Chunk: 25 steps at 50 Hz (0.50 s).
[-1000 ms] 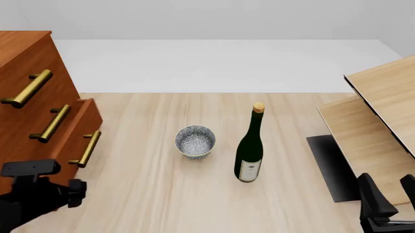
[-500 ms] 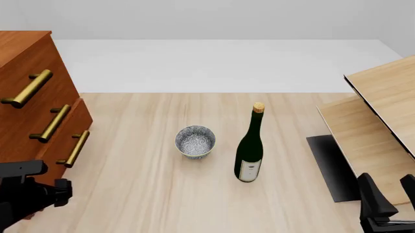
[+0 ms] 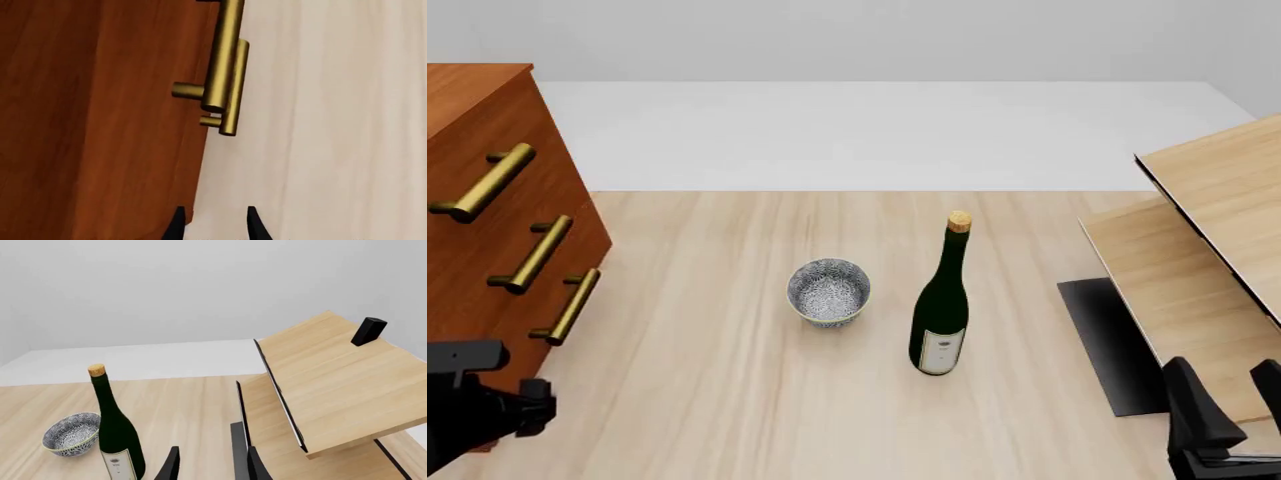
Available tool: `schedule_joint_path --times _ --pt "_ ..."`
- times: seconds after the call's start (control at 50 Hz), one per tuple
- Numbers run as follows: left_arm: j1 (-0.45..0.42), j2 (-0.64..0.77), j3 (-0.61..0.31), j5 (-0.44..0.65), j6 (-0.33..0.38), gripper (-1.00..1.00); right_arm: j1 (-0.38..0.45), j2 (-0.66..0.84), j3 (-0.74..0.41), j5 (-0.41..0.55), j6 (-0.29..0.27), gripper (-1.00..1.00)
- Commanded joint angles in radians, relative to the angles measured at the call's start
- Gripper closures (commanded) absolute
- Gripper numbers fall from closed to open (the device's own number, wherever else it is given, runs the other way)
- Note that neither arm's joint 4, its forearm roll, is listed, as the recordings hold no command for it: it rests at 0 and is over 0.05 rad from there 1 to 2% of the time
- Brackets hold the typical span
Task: Close the bottom drawer of the cabinet and open the top drawer.
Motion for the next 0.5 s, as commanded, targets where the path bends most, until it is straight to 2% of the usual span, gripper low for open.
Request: schedule_joint_path --times 0.02,0.16,0.36,0.5 --pt "0.036 -0.014 0.001 -0.002 0.006 -1.00 0.000 0.000 0.000 0.000 0.000 -1.00" --pt "0.009 -0.021 -0.010 0.018 -0.013 -1.00 0.001 0.000 0.000 0.000 0.000 -1.00" --pt "-0.121 -0.041 -0.039 0.083 -0.100 -1.00 0.001 0.001 0.000 -0.001 -0.001 -1.00" --pt "-0.178 -0.059 -0.052 0.120 -0.131 -1.00 0.003 0.002 0.000 -0.002 0.000 -1.00"
